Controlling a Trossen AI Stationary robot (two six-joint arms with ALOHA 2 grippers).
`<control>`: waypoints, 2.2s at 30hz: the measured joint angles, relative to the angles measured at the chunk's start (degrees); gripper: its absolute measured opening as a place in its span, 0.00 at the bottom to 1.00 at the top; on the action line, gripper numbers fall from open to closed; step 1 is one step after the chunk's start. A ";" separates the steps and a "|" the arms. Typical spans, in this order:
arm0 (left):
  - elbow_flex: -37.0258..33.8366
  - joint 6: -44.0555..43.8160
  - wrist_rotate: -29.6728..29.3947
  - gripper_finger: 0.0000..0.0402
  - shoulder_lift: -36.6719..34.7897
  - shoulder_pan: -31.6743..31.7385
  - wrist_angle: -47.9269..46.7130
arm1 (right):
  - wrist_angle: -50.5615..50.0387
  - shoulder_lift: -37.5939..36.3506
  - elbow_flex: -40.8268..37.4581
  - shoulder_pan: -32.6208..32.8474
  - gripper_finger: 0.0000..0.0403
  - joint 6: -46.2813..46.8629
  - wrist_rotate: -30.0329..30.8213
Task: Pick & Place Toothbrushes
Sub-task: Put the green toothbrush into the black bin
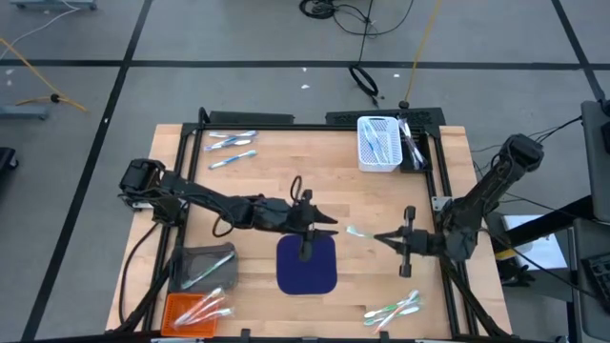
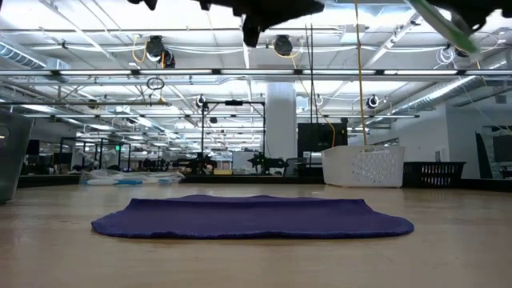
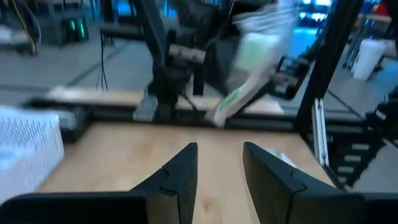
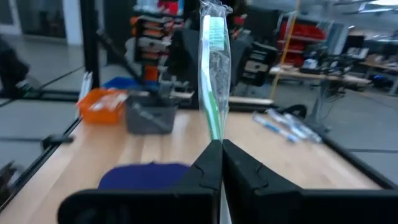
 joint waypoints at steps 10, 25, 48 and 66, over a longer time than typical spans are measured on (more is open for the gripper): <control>0.00 5.89 0.02 0.32 0.00 0.40 7.32 | 6.82 0.16 0.02 -8.02 0.00 -3.52 -6.09; 0.00 6.40 -0.07 0.32 0.00 1.36 9.87 | 19.46 5.76 0.09 -18.81 0.00 -6.25 -18.23; 0.00 6.67 -4.03 0.31 0.00 1.36 10.47 | 27.06 12.28 0.09 -24.67 0.00 -4.43 -25.57; 0.00 5.39 -5.92 0.01 0.00 1.31 9.94 | 26.50 12.28 0.09 -24.65 0.00 -4.91 -25.42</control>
